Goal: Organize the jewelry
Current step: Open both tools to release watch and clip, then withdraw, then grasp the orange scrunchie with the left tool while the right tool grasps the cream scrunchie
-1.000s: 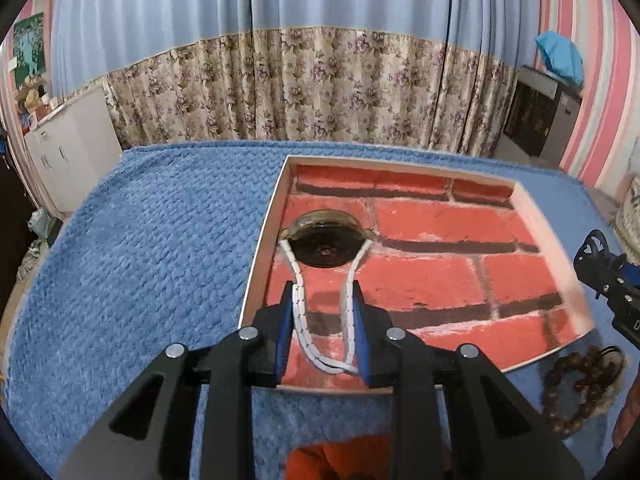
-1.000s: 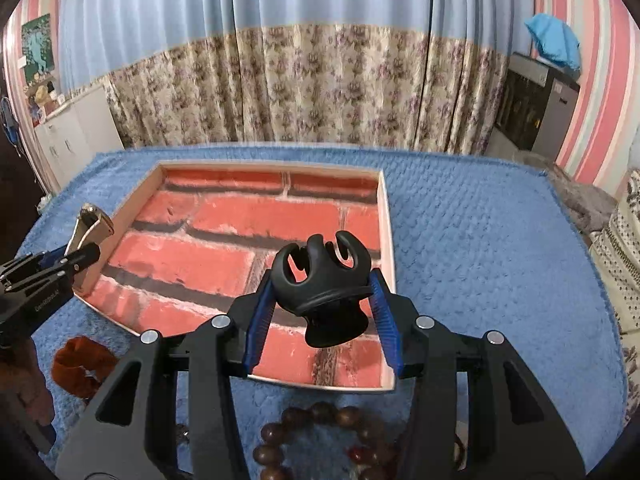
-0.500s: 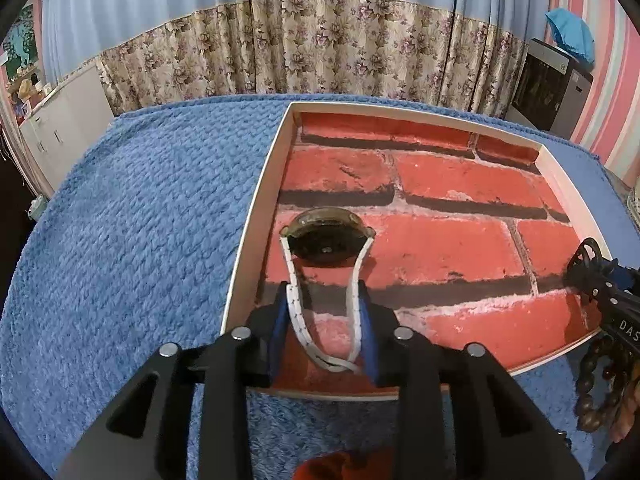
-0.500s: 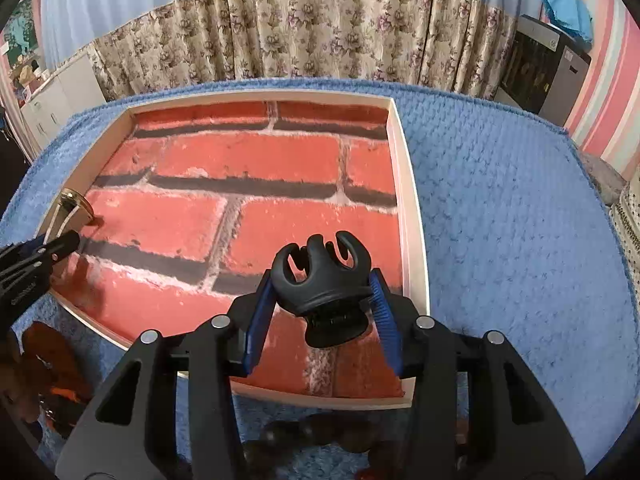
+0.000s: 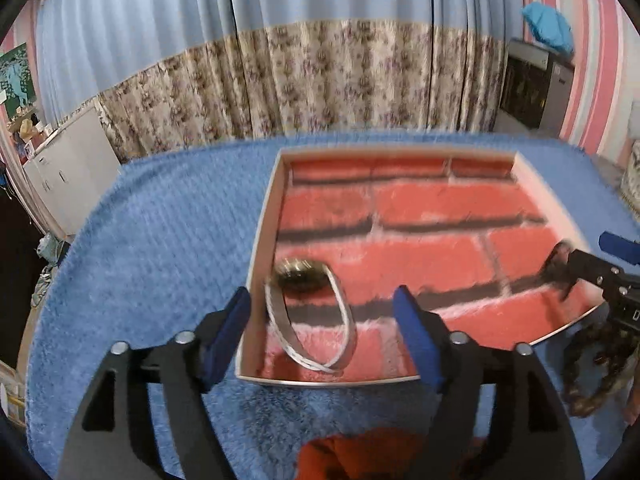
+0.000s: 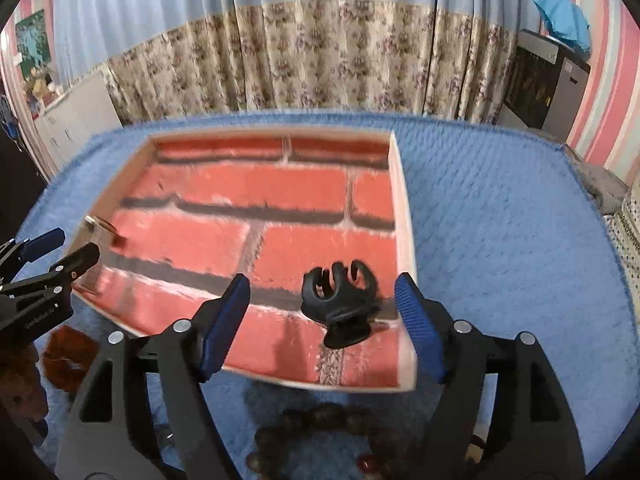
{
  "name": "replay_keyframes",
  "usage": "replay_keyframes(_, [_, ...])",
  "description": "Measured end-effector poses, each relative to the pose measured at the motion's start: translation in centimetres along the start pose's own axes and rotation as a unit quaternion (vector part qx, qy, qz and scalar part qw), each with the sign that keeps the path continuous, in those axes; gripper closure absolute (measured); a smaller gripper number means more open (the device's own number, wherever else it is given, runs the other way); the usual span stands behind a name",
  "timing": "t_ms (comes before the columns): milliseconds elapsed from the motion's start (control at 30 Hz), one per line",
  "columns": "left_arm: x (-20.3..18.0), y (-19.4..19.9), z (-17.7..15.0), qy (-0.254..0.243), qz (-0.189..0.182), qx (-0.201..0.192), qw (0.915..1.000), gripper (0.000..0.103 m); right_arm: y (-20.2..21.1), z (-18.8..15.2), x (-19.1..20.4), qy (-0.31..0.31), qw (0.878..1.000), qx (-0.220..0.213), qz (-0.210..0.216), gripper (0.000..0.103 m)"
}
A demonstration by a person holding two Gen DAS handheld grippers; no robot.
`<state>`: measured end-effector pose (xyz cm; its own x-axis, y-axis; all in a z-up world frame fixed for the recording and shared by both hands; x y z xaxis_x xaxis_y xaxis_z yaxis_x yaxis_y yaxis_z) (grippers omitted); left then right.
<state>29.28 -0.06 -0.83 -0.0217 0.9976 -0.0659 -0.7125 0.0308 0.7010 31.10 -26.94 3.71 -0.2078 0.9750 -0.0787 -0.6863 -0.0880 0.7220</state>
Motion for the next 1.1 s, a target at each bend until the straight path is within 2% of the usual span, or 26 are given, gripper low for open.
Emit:
replay_keyframes(100, [1.7, 3.6, 1.3, 0.026, -0.012, -0.031, 0.9991, 0.029, 4.5, 0.4, -1.0, 0.008, 0.999, -0.043, -0.018, 0.027])
replay_keyframes(200, [3.7, 6.9, 0.9, 0.046, -0.014, -0.057, 0.9972, 0.028, 9.1, -0.8, -3.0, -0.002, 0.996, -0.082, -0.036, 0.024])
replay_keyframes(300, [6.0, 9.6, -2.0, 0.063, -0.010, -0.065, 0.9959, 0.025, 12.3, -4.0, -4.5, -0.010, 0.994, -0.102, -0.044, 0.024])
replay_keyframes(400, [7.8, 11.5, -5.7, 0.066, 0.002, -0.071, 0.9953, 0.025, 14.4, -8.3, -6.2, -0.026, 0.993, -0.101, -0.055, 0.024])
replay_keyframes(567, [9.1, 12.9, -10.7, 0.072, 0.011, -0.067, 0.9951, 0.025, 15.5, -14.6, -6.5, -0.036, 0.993, -0.076, -0.082, 0.024])
replay_keyframes(700, [8.1, 12.6, -12.4, 0.071, 0.004, -0.054, 0.9961, 0.025, 14.9, -17.1, -5.9, -0.052, 0.994, -0.063, -0.073, 0.024])
replay_keyframes(867, [6.2, 11.6, -13.2, 0.071, -0.010, -0.035, 0.9968, 0.025, 13.9, -16.8, -3.9, -0.046, 0.996, -0.060, -0.046, 0.024])
replay_keyframes(1100, [5.0, 11.7, -13.4, 0.066, -0.016, -0.036, 0.9971, 0.025, 13.0, -15.8, -4.4, -0.038, 0.996, -0.056, -0.051, 0.026])
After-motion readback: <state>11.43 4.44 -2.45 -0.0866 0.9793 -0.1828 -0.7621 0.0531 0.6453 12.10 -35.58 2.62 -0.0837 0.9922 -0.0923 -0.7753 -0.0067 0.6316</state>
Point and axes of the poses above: each gripper's, at about its wrist camera, not at the fingertips, and y roughly against the way its jaws point, x to its left, z to its top, the point moved 1 cm from there along -y, roughly the way its jaws point, and after that the axes turned 12 degrees about y, right-handed, at the moved point
